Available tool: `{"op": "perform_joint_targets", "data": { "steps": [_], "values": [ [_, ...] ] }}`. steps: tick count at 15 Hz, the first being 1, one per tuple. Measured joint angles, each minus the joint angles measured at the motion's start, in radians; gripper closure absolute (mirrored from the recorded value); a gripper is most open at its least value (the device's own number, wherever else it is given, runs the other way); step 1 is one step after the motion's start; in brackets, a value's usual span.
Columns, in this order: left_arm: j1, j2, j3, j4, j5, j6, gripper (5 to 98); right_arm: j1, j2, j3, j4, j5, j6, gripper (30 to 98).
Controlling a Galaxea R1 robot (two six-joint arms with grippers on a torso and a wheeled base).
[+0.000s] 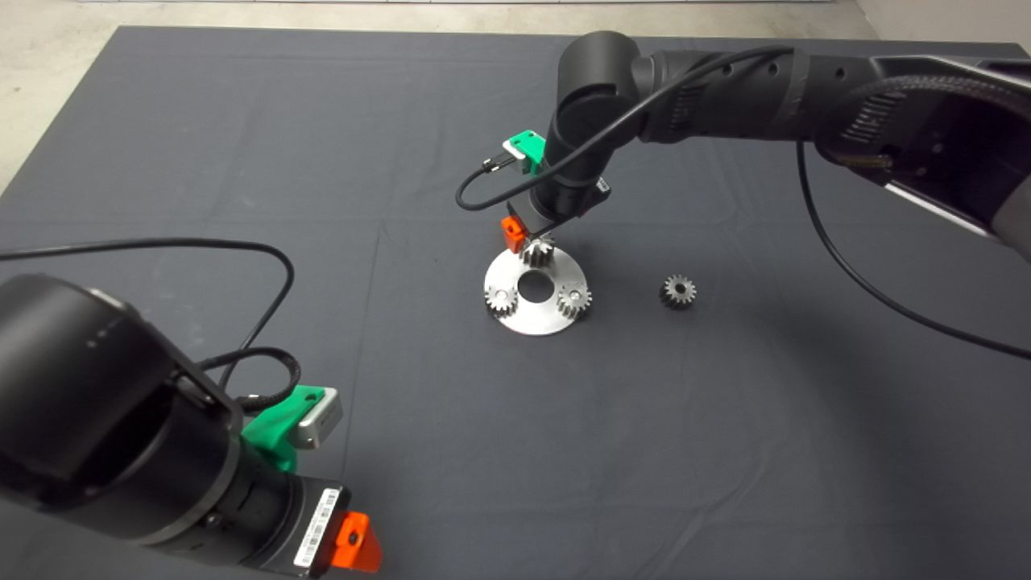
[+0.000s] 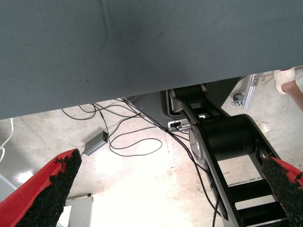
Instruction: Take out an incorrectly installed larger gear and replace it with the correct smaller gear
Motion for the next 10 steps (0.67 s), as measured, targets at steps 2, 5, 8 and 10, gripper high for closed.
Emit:
{"op": "perform_joint_targets", "data": {
  "steps": [2, 5, 8, 10],
  "values": [
    [0.0, 0.0, 0.0, 0.0, 0.0, 0.0, 5.4, -0.001, 0.001, 0.0, -0.005, 0.005, 0.0, 30.9],
    [0.0, 0.0, 0.0, 0.0, 0.0, 0.0, 5.4, -0.035, 0.003, -0.002, -0.032, 0.011, 0.0, 30.9],
    [0.0, 0.0, 0.0, 0.0, 0.0, 0.0, 5.4, -0.049, 0.003, -0.005, -0.037, 0.03, 0.0, 30.9],
    [0.0, 0.0, 0.0, 0.0, 0.0, 0.0, 5.4, -0.05, 0.003, -0.01, -0.051, 0.031, 0.0, 30.9]
  ]
}}
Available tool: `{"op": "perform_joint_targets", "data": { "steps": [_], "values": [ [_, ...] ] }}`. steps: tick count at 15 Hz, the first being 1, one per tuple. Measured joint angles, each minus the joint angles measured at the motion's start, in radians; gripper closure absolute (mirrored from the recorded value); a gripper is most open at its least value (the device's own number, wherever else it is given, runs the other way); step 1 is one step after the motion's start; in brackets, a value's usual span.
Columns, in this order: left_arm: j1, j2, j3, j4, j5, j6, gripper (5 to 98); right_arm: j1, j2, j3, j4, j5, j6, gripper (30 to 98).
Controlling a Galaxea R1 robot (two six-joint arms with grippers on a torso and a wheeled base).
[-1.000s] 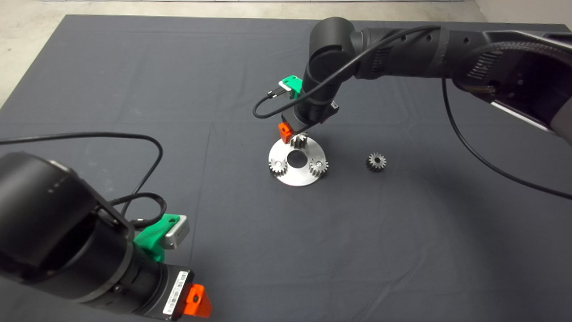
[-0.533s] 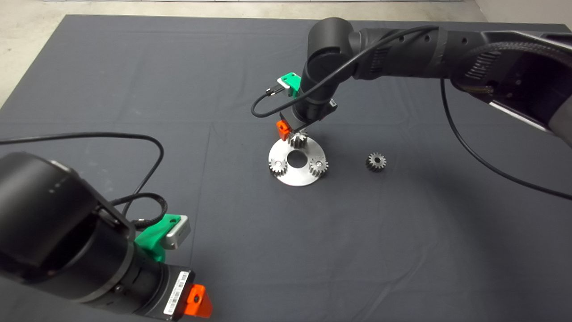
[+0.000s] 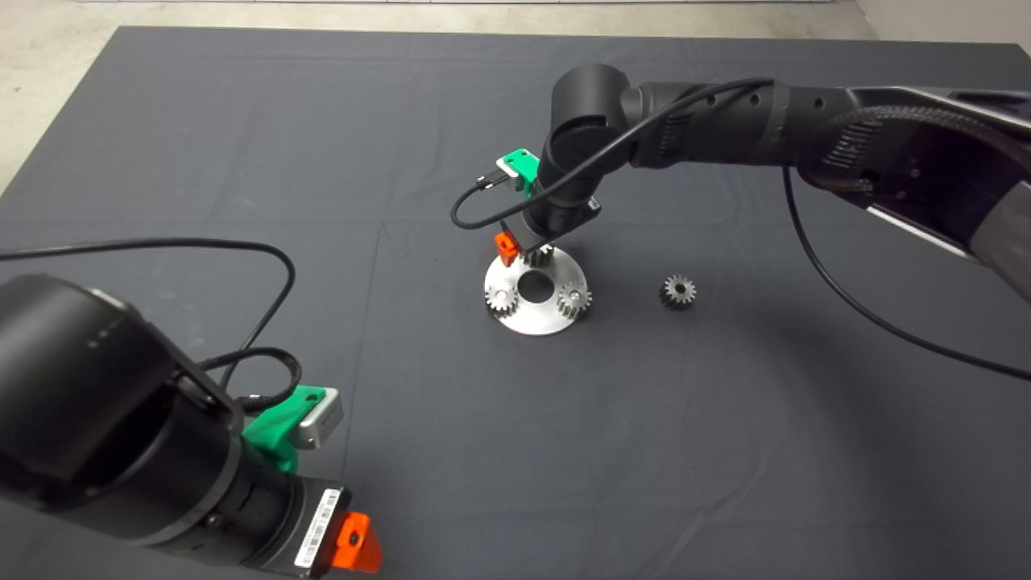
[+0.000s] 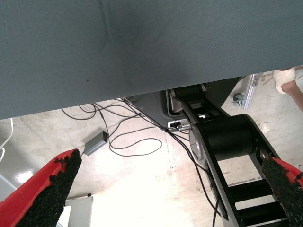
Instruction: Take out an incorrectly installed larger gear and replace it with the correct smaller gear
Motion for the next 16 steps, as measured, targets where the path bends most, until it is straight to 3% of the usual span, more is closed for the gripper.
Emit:
{"op": "perform_joint_targets", "data": {
  "steps": [11, 16],
  "values": [
    [0.0, 0.0, 0.0, 0.0, 0.0, 0.0, 5.4, 0.0, 0.0, -0.016, -0.04, 0.002, 0.0, 30.9],
    [0.0, 0.0, 0.0, 0.0, 0.0, 0.0, 5.4, -0.017, 0.0, -0.034, -0.044, 0.028, 0.001, 30.9]
  ]
}}
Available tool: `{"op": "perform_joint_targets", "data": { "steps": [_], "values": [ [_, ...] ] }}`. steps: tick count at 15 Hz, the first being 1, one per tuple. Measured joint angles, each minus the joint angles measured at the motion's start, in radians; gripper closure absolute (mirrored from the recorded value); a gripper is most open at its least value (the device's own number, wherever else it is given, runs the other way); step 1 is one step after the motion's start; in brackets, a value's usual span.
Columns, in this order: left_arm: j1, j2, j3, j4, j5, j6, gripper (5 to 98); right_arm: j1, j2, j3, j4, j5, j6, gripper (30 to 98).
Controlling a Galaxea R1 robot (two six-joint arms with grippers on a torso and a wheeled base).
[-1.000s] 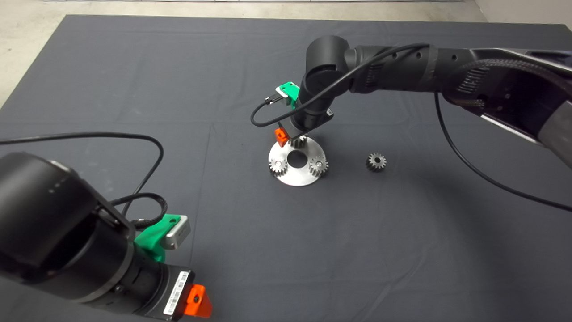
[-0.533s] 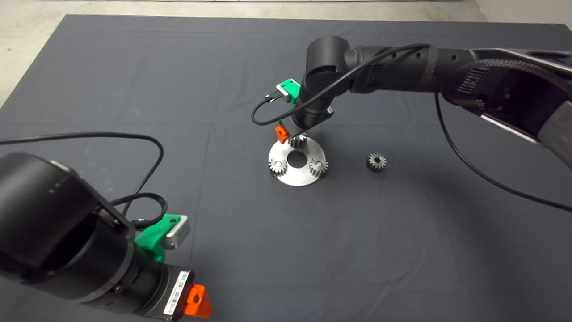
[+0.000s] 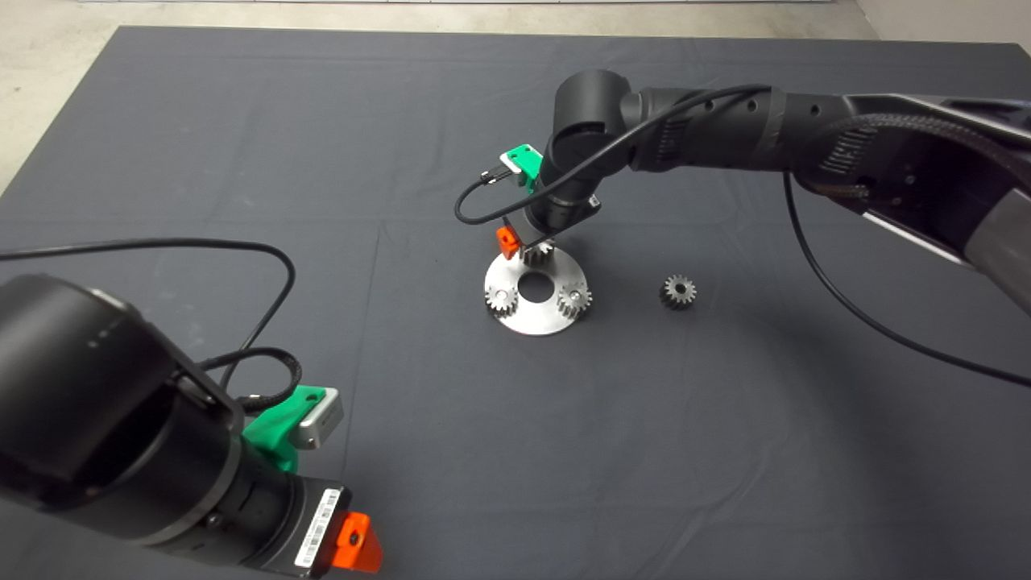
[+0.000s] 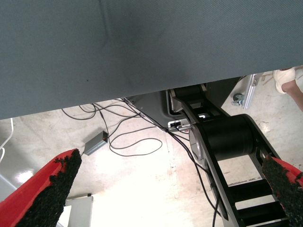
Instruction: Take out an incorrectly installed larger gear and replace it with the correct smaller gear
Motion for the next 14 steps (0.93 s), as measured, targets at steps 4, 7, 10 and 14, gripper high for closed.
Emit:
{"op": "perform_joint_targets", "data": {
  "steps": [4, 7, 10, 14],
  "values": [
    [0.0, 0.0, 0.0, 0.0, 0.0, 0.0, 5.4, 0.0, 0.0, -0.002, -0.001, 0.0, 0.0, 30.9],
    [0.0, 0.0, 0.0, 0.0, 0.0, 0.0, 5.4, 0.0, 0.0, -0.002, -0.001, 0.0, 0.0, 30.9],
    [0.0, 0.0, 0.0, 0.0, 0.0, 0.0, 5.4, -0.004, 0.0, -0.002, -0.001, 0.0, 0.0, 33.7],
    [0.0, 0.0, 0.0, 0.0, 0.0, 0.0, 5.4, -0.016, 0.0, -0.003, -0.001, 0.001, 0.0, 38.5]
  ]
}}
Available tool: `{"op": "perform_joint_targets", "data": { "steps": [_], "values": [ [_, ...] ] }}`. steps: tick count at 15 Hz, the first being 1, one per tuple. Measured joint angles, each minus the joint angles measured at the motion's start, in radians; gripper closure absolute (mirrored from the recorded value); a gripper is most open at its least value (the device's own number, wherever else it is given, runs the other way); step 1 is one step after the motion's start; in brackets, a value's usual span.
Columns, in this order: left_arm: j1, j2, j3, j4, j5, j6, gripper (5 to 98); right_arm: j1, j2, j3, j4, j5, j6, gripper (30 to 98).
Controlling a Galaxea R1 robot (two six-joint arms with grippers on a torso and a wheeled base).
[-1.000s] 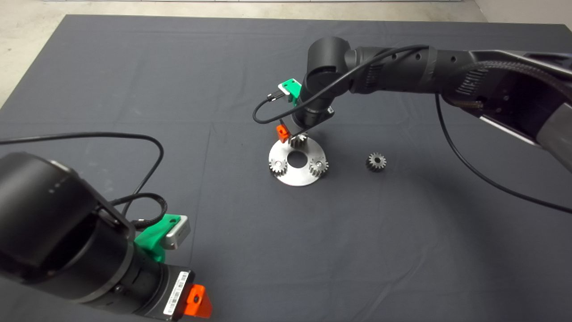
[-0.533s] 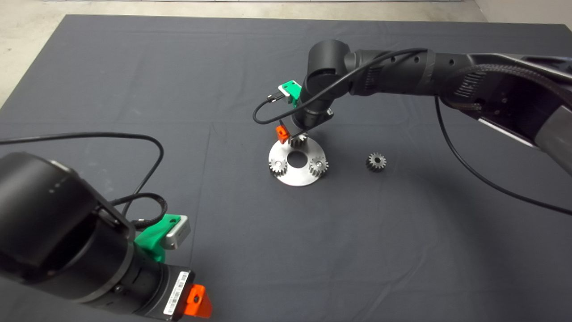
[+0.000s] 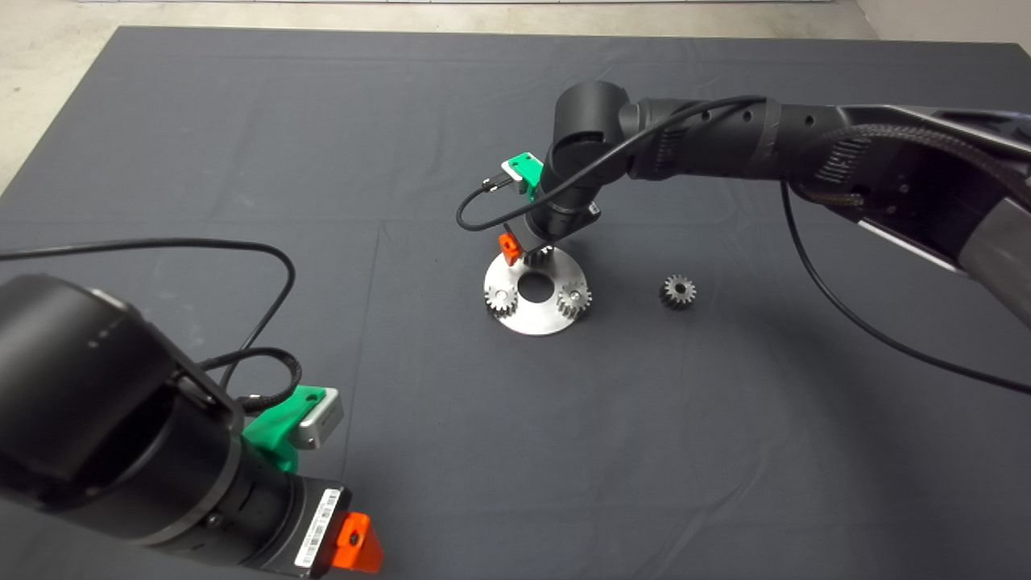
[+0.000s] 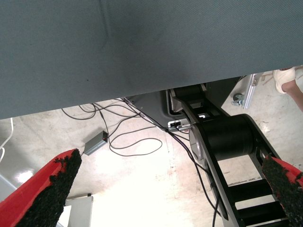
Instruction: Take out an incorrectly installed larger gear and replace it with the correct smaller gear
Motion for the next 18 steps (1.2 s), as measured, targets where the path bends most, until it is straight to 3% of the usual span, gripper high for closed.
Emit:
{"op": "perform_joint_targets", "data": {
  "steps": [5, 7, 9, 11, 18],
  "values": [
    [0.0, 0.0, 0.0, 0.0, 0.0, 0.0, 5.4, 0.001, 0.0, -0.001, -0.016, 0.0, 0.0, 42.9],
    [0.0, 0.0, 0.0, 0.0, 0.0, 0.0, 5.4, 0.001, 0.0, -0.001, -0.016, 0.0, 0.0, 48.1],
    [0.0, 0.0, 0.0, 0.0, 0.0, 0.0, 5.4, 0.001, 0.0, -0.001, -0.016, 0.0, 0.0, 48.1],
    [0.0, 0.0, 0.0, 0.0, 0.0, 0.0, 5.4, 0.001, 0.0, -0.001, -0.018, 0.0, 0.0, 53.4],
    [0.0, 0.0, 0.0, 0.0, 0.0, 0.0, 5.4, 0.0, 0.0, -0.001, -0.019, 0.0, 0.0, 58.1]
  ]
}}
